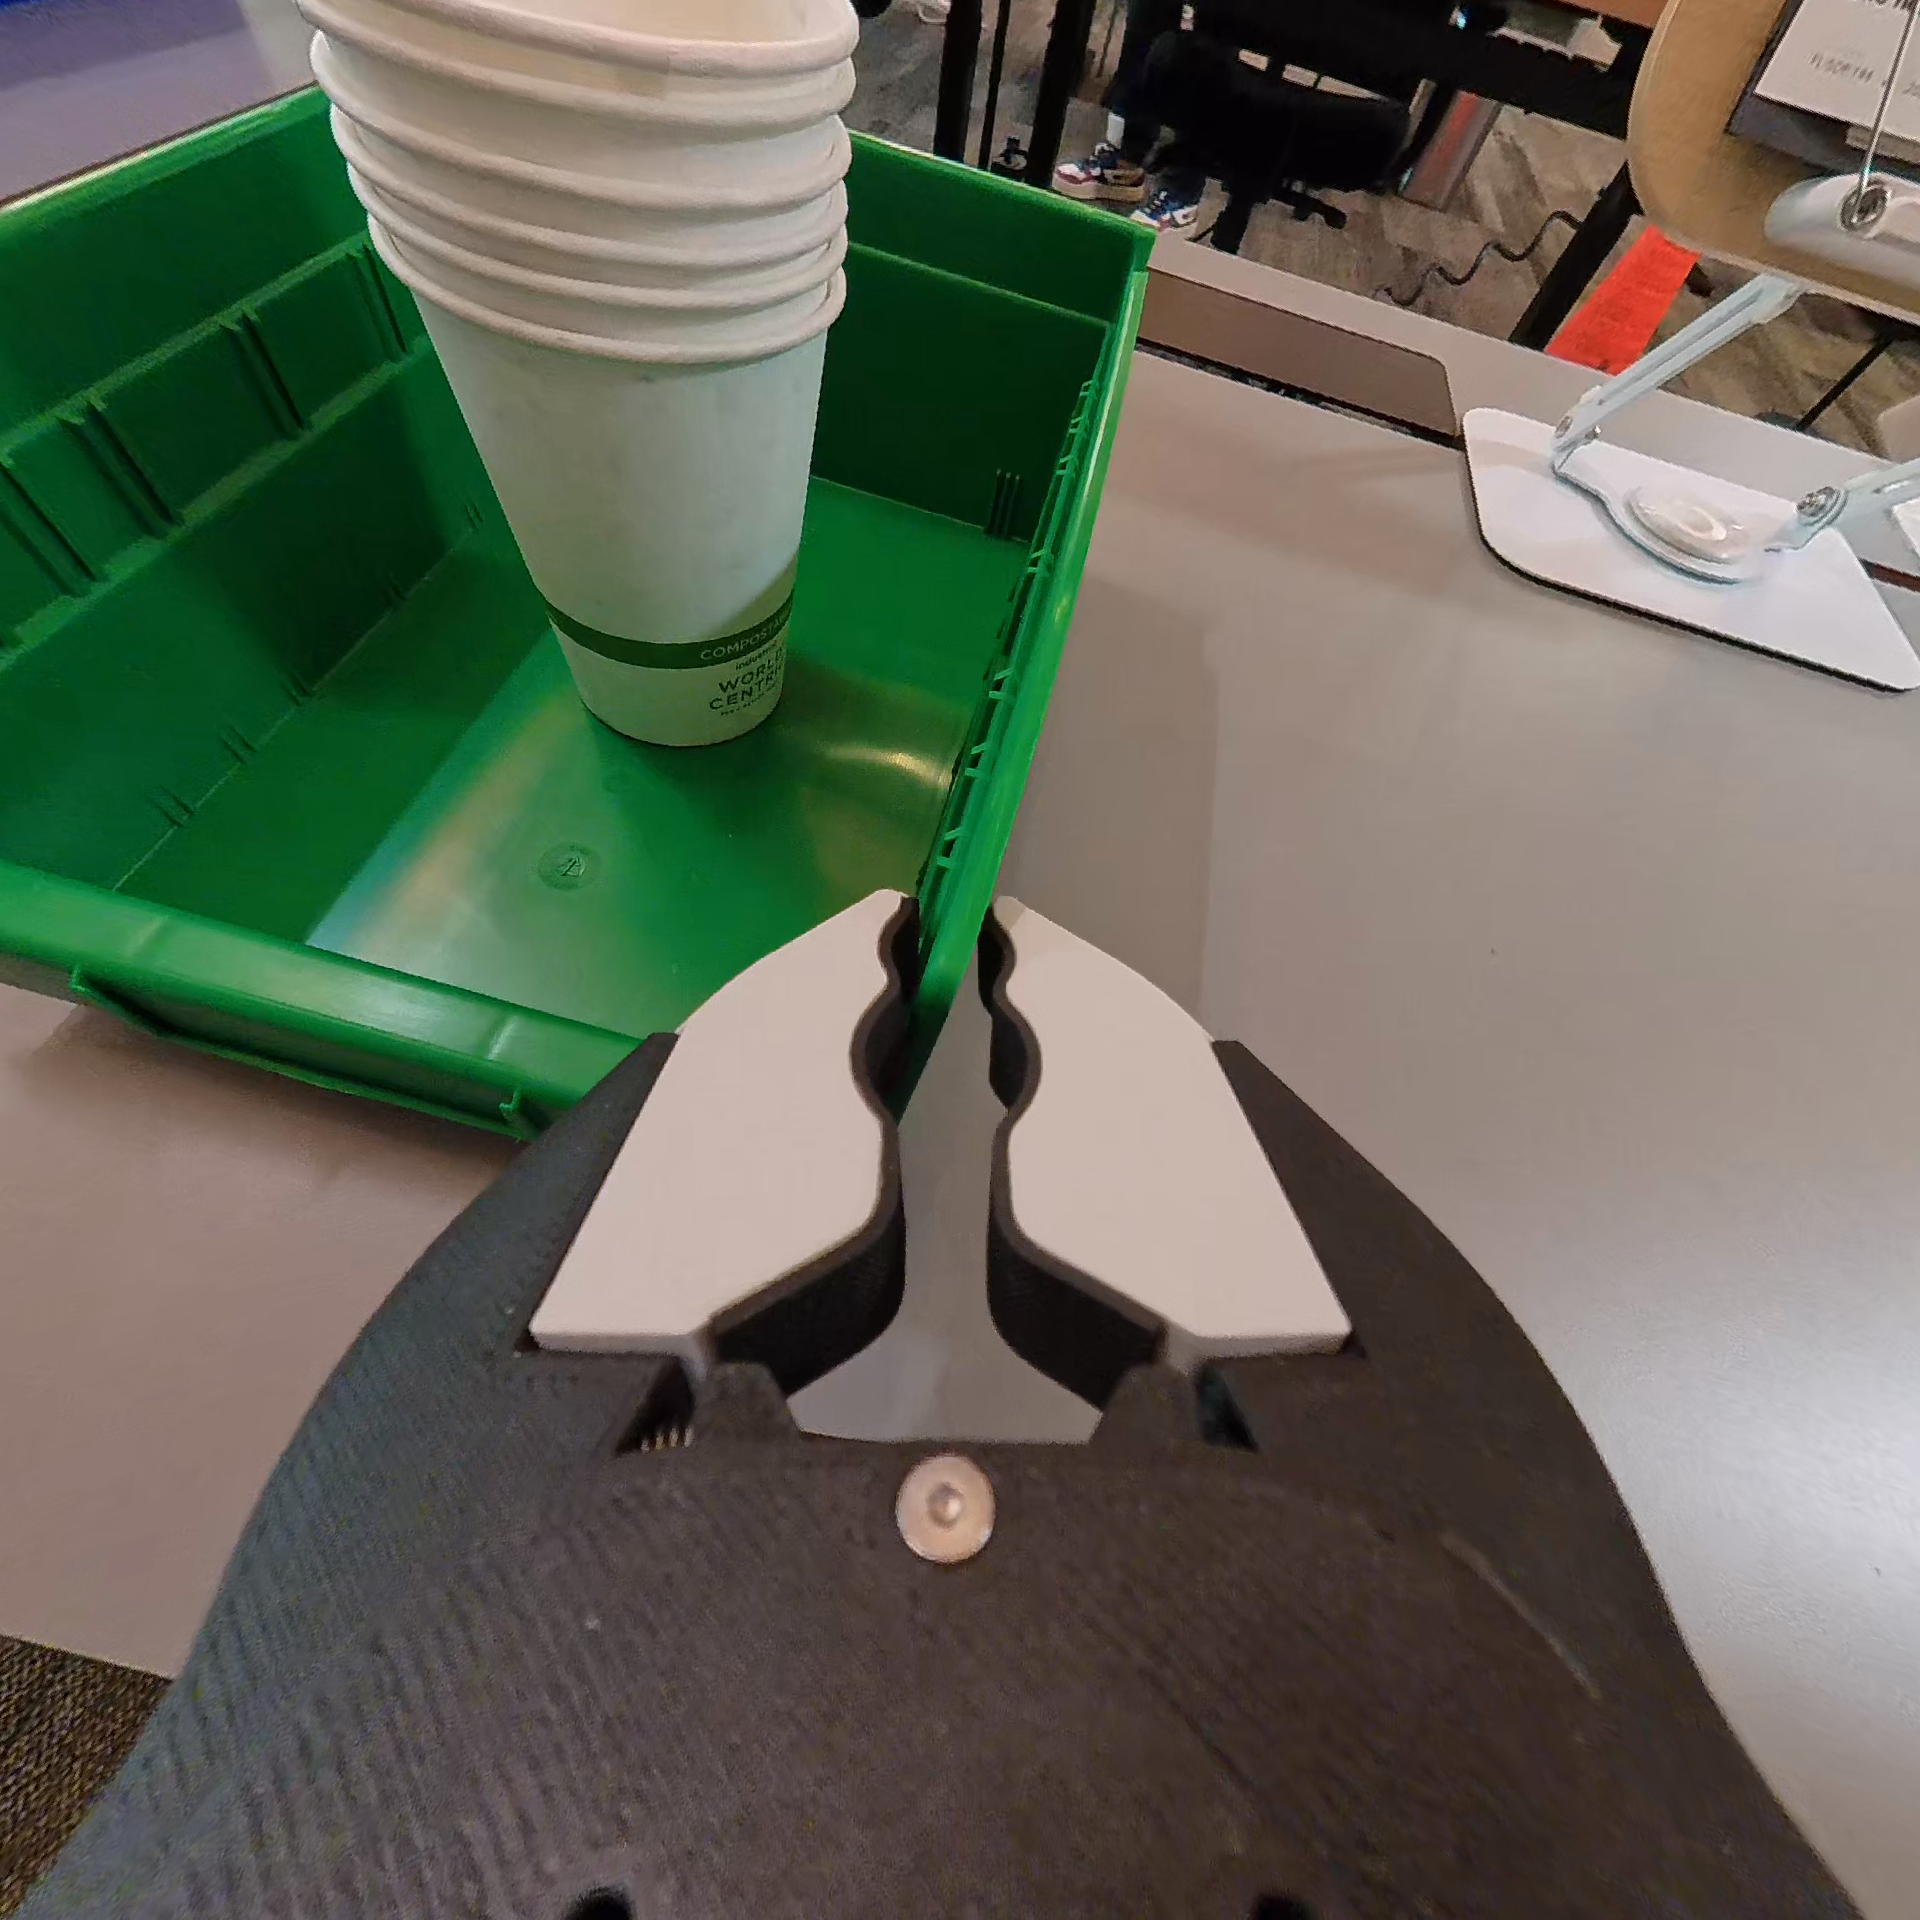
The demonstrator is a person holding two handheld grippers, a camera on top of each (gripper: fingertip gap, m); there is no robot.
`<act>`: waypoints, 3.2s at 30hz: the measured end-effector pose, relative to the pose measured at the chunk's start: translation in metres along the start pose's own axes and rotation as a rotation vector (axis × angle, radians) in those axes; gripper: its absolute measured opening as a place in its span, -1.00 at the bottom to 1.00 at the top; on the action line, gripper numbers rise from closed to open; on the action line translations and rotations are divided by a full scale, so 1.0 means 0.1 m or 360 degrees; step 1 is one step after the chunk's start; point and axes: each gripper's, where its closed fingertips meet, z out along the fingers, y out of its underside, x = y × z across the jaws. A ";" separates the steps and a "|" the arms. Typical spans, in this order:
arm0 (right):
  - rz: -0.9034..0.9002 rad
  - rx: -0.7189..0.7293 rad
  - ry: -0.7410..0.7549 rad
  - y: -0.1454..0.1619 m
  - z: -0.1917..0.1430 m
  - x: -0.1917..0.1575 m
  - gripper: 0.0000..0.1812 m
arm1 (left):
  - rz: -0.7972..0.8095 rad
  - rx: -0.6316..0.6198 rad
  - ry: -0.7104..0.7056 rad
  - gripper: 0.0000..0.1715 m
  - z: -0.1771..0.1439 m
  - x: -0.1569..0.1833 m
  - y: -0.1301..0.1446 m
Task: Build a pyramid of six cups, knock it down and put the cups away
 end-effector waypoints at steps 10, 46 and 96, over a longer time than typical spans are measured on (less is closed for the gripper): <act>-0.0005 -0.0005 -0.0001 0.01 0.00 0.00 -0.96 | 0.0001 -0.0008 0.0007 -0.84 0.00 0.01 0.01; 0.0475 -0.0192 -0.0250 0.05 -0.08 -0.34 -0.57 | 0.0332 0.0347 0.0103 -0.37 -0.42 0.86 -0.16; 0.0417 -0.0146 -0.0518 0.02 -0.14 -0.74 -0.60 | 0.1581 -0.0527 0.0486 -0.74 0.30 -0.37 -1.15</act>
